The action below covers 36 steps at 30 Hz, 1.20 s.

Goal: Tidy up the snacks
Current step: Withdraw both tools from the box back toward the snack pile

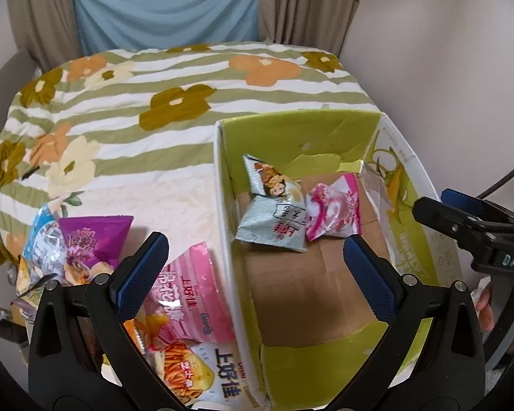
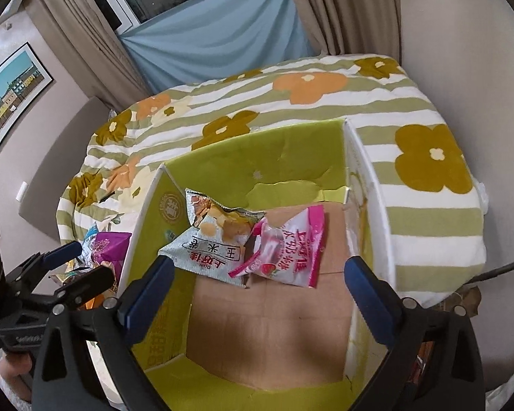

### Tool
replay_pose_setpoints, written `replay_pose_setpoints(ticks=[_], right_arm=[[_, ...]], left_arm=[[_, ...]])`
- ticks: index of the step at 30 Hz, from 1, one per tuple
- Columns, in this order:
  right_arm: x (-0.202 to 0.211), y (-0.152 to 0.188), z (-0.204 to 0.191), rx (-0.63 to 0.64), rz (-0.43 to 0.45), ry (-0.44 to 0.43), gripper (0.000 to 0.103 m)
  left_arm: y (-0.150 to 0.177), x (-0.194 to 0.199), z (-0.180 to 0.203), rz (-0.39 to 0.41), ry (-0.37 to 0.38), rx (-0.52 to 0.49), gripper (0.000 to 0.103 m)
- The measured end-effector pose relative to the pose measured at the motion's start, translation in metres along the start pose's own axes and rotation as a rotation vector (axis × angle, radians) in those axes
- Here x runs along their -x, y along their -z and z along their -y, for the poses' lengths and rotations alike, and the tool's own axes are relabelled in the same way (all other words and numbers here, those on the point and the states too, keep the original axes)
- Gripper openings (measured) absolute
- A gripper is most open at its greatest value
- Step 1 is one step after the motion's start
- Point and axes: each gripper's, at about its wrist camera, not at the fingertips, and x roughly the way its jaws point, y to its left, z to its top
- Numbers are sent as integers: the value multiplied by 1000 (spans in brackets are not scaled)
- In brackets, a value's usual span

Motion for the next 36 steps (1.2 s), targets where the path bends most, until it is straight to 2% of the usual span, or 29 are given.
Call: replay_pose_setpoints(ticks=[5,12,19,27,36], right_arm=[[20,0,-3,24,8,42,99],[52,2,-4,38,73,17,99],[81,16,-17,52,140,29,99],[96,40,-61,57,180,28,99],[74,77,-152,37,182,6,99]], left_arm=[[0,13,11,21,3,-10,101],[0,39,24,43,-16,-26,101],[19,82,13,103,-23,-22,101],[59,138,-60,177,-43,26,101],[98,170,-172,159,-48,96,101]])
